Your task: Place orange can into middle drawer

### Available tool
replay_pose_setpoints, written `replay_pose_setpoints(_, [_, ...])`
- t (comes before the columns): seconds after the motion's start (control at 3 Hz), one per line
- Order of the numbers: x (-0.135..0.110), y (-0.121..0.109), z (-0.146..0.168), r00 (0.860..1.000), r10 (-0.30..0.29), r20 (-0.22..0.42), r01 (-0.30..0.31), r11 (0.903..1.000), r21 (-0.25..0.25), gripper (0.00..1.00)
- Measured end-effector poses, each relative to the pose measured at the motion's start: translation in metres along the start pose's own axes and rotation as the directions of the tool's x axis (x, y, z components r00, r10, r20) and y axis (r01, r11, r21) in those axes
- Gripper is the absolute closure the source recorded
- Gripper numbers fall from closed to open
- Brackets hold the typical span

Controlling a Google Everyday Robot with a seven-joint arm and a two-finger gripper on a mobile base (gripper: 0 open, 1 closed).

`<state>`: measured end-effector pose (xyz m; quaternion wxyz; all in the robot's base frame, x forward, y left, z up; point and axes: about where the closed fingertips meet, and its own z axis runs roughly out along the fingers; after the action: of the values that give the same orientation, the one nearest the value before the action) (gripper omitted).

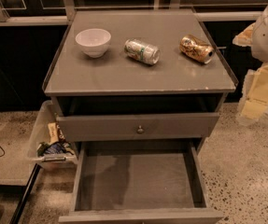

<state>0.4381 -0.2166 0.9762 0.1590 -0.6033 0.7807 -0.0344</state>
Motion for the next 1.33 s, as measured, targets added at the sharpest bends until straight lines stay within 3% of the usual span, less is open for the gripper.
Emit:
replay_pose_setpoints(0.33, [0.0, 0.0, 0.0, 1.0, 0.0, 0.0, 0.0, 1.0, 0.0, 0.0])
replay_pose_setpoints(0.67, [0.001, -0.017, 0.013, 1.0, 0.012, 0.008, -0.012, 0.9999, -0.003, 0.0])
replay_pose_setpoints(1.0, [0.003, -0.06, 0.039, 1.0, 0.001, 0.004, -0.001, 0.9999, 0.014, 0.0])
replay_pose_setpoints(1.33, [0.01, -0.103, 0.058, 0.999, -0.038, 0.025, 0.036, 0.9969, 0.07, 0.0])
